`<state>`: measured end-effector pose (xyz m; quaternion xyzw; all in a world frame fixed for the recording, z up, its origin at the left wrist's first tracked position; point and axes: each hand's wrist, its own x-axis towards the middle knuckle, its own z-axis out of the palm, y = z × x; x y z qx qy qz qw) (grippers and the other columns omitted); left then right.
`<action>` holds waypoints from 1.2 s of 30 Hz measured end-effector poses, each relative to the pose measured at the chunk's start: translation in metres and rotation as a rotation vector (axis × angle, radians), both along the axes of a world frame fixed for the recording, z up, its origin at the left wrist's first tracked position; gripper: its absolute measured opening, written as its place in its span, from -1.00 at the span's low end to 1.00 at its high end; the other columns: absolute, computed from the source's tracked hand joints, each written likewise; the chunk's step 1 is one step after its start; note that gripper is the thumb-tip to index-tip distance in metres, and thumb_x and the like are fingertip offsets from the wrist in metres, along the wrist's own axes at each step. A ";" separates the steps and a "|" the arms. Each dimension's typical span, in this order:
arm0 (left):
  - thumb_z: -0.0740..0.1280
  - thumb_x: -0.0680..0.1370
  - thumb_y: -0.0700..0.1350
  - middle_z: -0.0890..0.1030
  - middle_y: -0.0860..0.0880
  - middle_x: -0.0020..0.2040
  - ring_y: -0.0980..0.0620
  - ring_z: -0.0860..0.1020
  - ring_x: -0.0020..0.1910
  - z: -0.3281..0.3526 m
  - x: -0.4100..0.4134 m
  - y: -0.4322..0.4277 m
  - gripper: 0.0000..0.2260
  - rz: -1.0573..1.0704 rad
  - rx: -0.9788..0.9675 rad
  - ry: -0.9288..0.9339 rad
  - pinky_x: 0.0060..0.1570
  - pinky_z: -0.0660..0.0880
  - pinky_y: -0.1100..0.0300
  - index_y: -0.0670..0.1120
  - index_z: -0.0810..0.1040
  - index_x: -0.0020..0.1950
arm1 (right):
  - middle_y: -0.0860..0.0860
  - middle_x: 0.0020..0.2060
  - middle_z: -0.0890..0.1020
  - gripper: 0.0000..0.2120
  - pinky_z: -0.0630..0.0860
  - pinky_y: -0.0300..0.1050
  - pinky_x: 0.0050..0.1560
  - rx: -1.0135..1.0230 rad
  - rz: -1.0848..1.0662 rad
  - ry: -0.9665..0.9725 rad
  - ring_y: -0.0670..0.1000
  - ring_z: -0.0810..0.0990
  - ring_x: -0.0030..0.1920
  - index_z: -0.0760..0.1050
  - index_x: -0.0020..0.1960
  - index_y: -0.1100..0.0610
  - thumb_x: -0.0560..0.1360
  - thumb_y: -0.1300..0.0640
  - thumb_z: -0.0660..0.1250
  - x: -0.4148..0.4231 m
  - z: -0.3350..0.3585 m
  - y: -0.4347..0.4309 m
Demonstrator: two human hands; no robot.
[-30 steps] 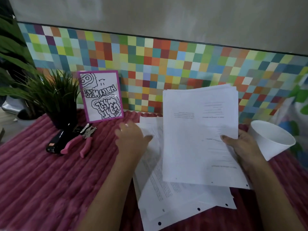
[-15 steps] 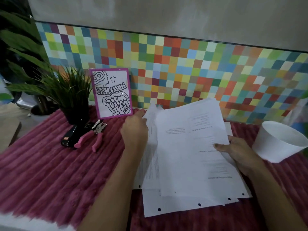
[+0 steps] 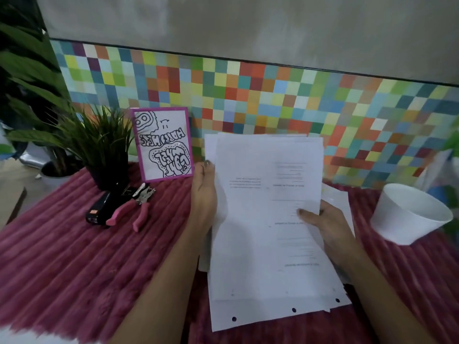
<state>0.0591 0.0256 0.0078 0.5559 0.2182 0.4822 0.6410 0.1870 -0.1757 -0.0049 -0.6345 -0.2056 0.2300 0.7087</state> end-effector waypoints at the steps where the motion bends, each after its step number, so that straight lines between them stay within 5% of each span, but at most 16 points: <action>1: 0.14 0.65 0.04 0.45 0.15 -0.12 0.34 0.47 -0.14 -0.003 0.001 0.000 -0.85 0.016 0.083 0.066 0.04 0.39 0.42 0.04 0.41 -0.07 | 0.13 0.01 0.70 -0.71 0.66 -0.10 -0.12 0.008 -0.034 -0.026 0.06 0.72 -0.08 0.53 0.16 0.27 0.46 0.44 0.35 -0.002 -0.001 0.003; 3: 0.25 0.49 0.30 0.48 0.13 -0.04 0.17 0.48 -0.01 -0.014 0.004 0.002 -0.68 0.044 0.289 0.279 0.13 0.45 0.12 0.07 0.44 -0.02 | 0.10 -0.03 0.71 -0.64 0.64 -0.14 -0.17 0.055 -0.081 -0.053 0.05 0.72 -0.08 0.46 0.18 0.23 0.44 0.48 0.35 -0.004 -0.002 0.007; 5: 0.41 0.39 0.27 0.52 0.11 0.12 0.11 0.50 0.12 -0.017 0.005 0.003 -0.53 0.057 0.405 0.413 0.20 0.47 0.04 0.01 0.48 0.13 | 0.04 -0.07 0.73 -0.57 0.63 -0.17 -0.18 0.155 -0.074 -0.038 0.05 0.71 -0.05 0.42 0.24 0.23 0.44 0.53 0.30 -0.009 0.001 0.007; 10: 0.43 0.49 -0.20 0.67 -0.02 0.07 0.04 0.64 0.07 0.018 -0.006 -0.010 -0.78 -0.112 0.158 0.074 0.14 0.55 0.00 -0.09 0.55 0.12 | 0.08 0.10 0.68 -0.59 0.58 0.03 0.15 0.385 -0.171 -0.126 0.13 0.64 0.14 0.48 0.28 0.24 0.48 0.51 0.25 -0.021 0.029 0.002; 14: 0.29 0.59 -0.19 0.60 0.02 0.16 0.08 0.57 0.17 0.056 -0.020 -0.048 -0.75 -0.045 0.486 -0.114 0.17 0.52 0.11 0.05 0.43 0.23 | -0.09 0.10 0.65 -0.61 0.52 -0.05 0.22 0.497 -0.289 -0.513 0.01 0.59 0.19 0.54 0.17 -0.07 0.53 0.36 0.29 -0.034 0.060 0.000; 17: 0.27 0.60 -0.15 0.51 0.30 0.18 0.24 0.49 0.22 0.061 -0.020 -0.062 -0.67 0.014 0.615 -0.099 0.22 0.41 0.26 0.23 0.32 0.23 | -0.14 0.20 0.60 -0.58 0.46 0.00 0.30 0.465 -0.293 -0.533 -0.03 0.53 0.28 0.47 0.26 -0.23 0.52 0.20 0.30 -0.044 0.058 0.003; 20: 0.29 0.58 -0.17 0.54 0.23 0.11 0.28 0.54 0.08 0.057 -0.016 -0.053 -0.72 0.052 0.593 -0.120 0.02 0.43 0.43 -0.01 0.36 0.26 | -0.04 0.33 0.51 -0.51 0.39 0.07 0.38 0.392 -0.311 -0.571 -0.03 0.47 0.35 0.32 0.43 0.03 0.53 0.16 0.30 -0.045 0.055 0.004; 23: 0.30 0.57 -0.16 0.57 0.08 0.09 0.21 0.57 0.06 0.047 -0.011 -0.043 -0.71 0.098 0.549 -0.093 -0.01 0.47 0.38 -0.17 0.35 0.26 | 0.00 0.12 0.59 -0.67 0.50 -0.08 0.16 0.451 -0.304 -0.546 -0.02 0.56 0.17 0.41 0.25 0.15 0.49 0.26 0.26 -0.038 0.054 0.007; 29: 0.34 0.56 -0.18 0.60 -0.01 0.09 0.12 0.60 0.06 0.030 -0.005 -0.036 -0.73 0.109 0.444 -0.072 -0.03 0.51 0.29 -0.15 0.37 0.21 | -0.24 -0.15 0.66 -0.75 0.49 -0.34 -0.09 0.275 -0.371 -0.478 -0.23 0.60 -0.07 0.53 0.12 0.19 0.55 0.40 0.19 -0.031 0.035 0.008; 32: 0.36 0.55 -0.16 0.59 0.00 0.10 0.11 0.59 0.08 0.027 -0.004 -0.034 -0.72 0.102 0.438 -0.099 0.00 0.53 0.26 -0.10 0.34 0.19 | -0.20 -0.10 0.63 -0.81 0.50 -0.29 -0.05 0.272 -0.399 -0.527 -0.18 0.58 -0.05 0.50 0.07 0.10 0.53 0.28 0.21 -0.028 0.037 0.004; 36: 0.35 0.55 -0.17 0.57 0.14 0.12 0.19 0.57 0.11 0.020 -0.003 -0.035 -0.69 0.032 0.456 -0.008 0.07 0.52 0.26 0.14 0.34 0.15 | -0.12 0.07 0.61 -0.71 0.51 -0.33 0.05 0.150 -0.347 -0.556 -0.25 0.57 0.04 0.44 0.29 0.20 0.58 0.30 0.19 -0.025 0.030 0.010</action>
